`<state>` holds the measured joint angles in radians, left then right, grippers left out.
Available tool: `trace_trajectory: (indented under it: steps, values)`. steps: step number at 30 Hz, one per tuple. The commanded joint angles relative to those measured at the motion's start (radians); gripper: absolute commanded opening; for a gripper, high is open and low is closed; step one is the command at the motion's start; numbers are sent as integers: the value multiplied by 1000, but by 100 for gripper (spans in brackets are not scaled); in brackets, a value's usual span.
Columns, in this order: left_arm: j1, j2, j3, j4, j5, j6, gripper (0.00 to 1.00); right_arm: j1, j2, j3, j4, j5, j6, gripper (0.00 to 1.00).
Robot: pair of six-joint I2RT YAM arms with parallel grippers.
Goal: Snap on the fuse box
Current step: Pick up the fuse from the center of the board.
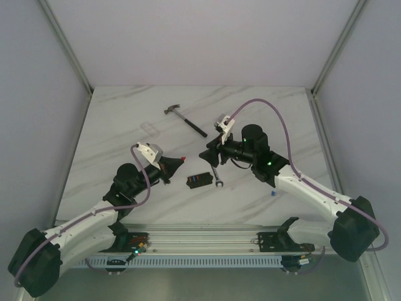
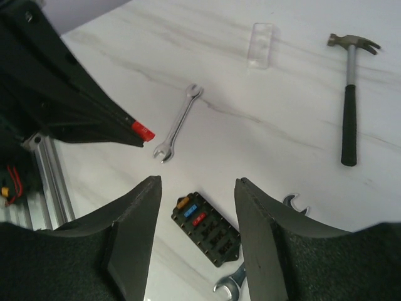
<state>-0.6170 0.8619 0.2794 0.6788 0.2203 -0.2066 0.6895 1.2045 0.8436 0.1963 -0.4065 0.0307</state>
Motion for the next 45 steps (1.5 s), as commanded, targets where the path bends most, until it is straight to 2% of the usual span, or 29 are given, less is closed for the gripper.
trace_trajectory:
  steps: [1, 6, 16, 29, 36, 45]
  values:
    - [4, 12, 32, -1, 109, 48, 0, -7, -41, 9, -60, -152, -142, 56]
    - [5, 21, 45, -18, 168, 73, 0, -7, -52, 22, -98, -223, -209, 55]
    - [5, 36, 78, -46, 297, 119, 0, -14, -97, 23, -183, -268, -318, 48]
    - [2, 99, 138, -34, 475, 113, 0, -18, 5, 103, -242, -500, -392, 38]
    - [-9, 118, 162, -42, 505, 121, 0, -18, 37, 138, -286, -565, -425, 34]
    - [-30, 139, 182, -49, 514, 130, 0, -16, 50, 145, -299, -593, -432, 24]
